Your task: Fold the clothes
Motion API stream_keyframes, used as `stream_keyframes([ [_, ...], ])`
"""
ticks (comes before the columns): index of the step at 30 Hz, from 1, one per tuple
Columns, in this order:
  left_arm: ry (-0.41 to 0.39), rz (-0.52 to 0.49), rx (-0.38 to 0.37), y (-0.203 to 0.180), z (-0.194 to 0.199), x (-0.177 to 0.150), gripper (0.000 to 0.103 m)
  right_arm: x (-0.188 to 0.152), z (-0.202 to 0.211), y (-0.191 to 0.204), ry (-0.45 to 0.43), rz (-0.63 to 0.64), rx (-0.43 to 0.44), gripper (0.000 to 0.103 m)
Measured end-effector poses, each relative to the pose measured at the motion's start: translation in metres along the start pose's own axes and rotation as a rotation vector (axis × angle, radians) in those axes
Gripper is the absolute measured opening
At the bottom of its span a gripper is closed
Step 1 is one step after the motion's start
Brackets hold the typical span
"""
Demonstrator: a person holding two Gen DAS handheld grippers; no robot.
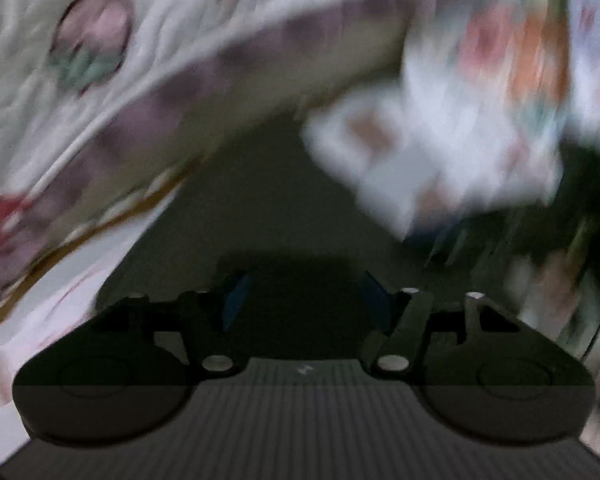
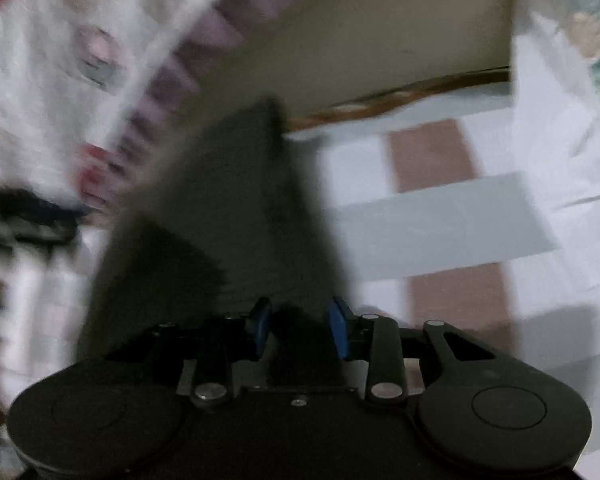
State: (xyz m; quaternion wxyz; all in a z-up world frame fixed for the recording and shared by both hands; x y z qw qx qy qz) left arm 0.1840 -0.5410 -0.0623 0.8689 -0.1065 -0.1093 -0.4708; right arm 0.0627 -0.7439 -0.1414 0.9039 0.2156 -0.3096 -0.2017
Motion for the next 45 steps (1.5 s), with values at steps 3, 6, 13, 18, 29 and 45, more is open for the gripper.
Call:
stream_keyframes([
  [3,0.011,-0.034,0.038,0.001,0.039,-0.028,0.057,-0.003,0.011,0.007,-0.051,0.026,0.044,0.038],
  [6,-0.098,-0.092,0.009,0.001,0.065,-0.043,0.057,-0.007,0.015,0.003,-0.043,0.050,0.012,0.038],
  [13,-0.345,0.068,-0.103,0.022,0.016,-0.076,0.056,-0.024,0.059,0.023,-0.160,0.093,-0.038,0.038],
  [18,-0.306,0.062,-0.074,0.034,-0.022,-0.110,0.056,-0.029,0.070,0.092,-0.241,0.273,-0.105,0.053],
  [29,-0.304,0.297,-0.084,0.054,-0.036,-0.123,0.057,-0.073,0.018,0.065,0.312,0.410,-0.482,0.069],
  [45,-0.300,0.695,-0.424,0.118,-0.051,-0.167,0.056,-0.001,0.005,0.054,-0.062,0.218,-0.159,0.068],
])
Point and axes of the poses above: each gripper's, at about its wrist camera, not at the fingertips, and z roughly against the way its jaws point, y to its left, x to its top, the point moved 2 cm from there along -z, roughly the way its jaws point, and after that the axes turned 4 degrees about z, right-handed, at the moved point
